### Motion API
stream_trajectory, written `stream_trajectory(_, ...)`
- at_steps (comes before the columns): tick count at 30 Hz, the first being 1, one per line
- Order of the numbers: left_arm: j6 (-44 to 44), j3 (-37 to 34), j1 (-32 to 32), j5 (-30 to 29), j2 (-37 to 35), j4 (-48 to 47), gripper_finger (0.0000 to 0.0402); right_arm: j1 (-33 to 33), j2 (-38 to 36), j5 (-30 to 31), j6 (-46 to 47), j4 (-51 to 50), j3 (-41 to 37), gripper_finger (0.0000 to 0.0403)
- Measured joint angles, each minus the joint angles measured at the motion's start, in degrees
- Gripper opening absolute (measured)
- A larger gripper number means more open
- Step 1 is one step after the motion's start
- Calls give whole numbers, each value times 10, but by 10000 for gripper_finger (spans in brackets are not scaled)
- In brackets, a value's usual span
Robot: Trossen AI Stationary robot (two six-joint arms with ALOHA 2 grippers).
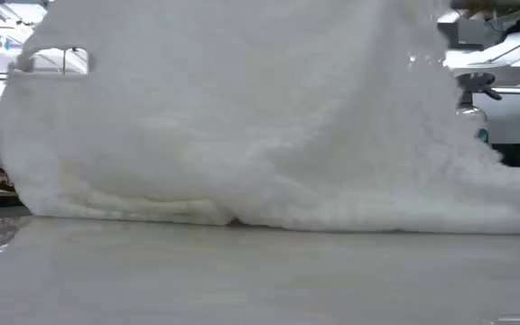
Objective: Fold Laundry from Bin
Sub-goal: Fold the white shirt
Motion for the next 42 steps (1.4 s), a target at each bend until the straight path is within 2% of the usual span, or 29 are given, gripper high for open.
stream_trajectory(5, 77, 0, 89, -8, 1, -12, 0, -174, -1, 24, -132, 5, 0, 23)
stream_trajectory(10, 226, 0, 196, 35, 2, 5, 0, -308, 7, 34, -381, 146, -1, 23)
stream_trajectory(13, 342, 0, 243, 42, 4, 58, 0, -348, 7, 37, -521, 262, -1, 23)
stream_trajectory(15, 389, 0, 261, 43, 4, 103, 0, -356, 6, 44, -591, 329, -1, 23)
stream_trajectory(18, 414, 0, 269, 68, 2, 137, 0, -344, 2, 47, -630, 362, 5, 23)
stream_trajectory(21, 370, 1, 263, 110, 0, 94, 0, -300, 2, 48, -580, 290, 21, 23)
stream_trajectory(24, 227, 1, 248, 230, 1, -34, 0, -235, 2, 26, -431, 147, 25, 23)
stream_trajectory(27, 60, -13, 237, 364, 20, -174, 0, -171, 7, -75, -193, -18, 15, 23)
stream_trajectory(28, 13, -25, 230, 405, 27, -209, 0, -151, 8, -117, -134, -46, 1, 23)
stream_trajectory(31, -108, -88, 191, 525, 45, -254, 0, -83, 5, -247, -70, -23, -71, 23)
stream_trajectory(33, -156, -141, 157, 591, 56, -250, 0, -35, 11, -317, -35, 15, -117, 23)
stream_trajectory(36, -230, -225, 101, 641, 65, -205, 0, 25, 27, -385, 34, 45, -188, 23)
stream_trajectory(42, -376, -381, -16, 736, 97, 46, 0, 134, 90, -468, 150, 113, -286, 23)
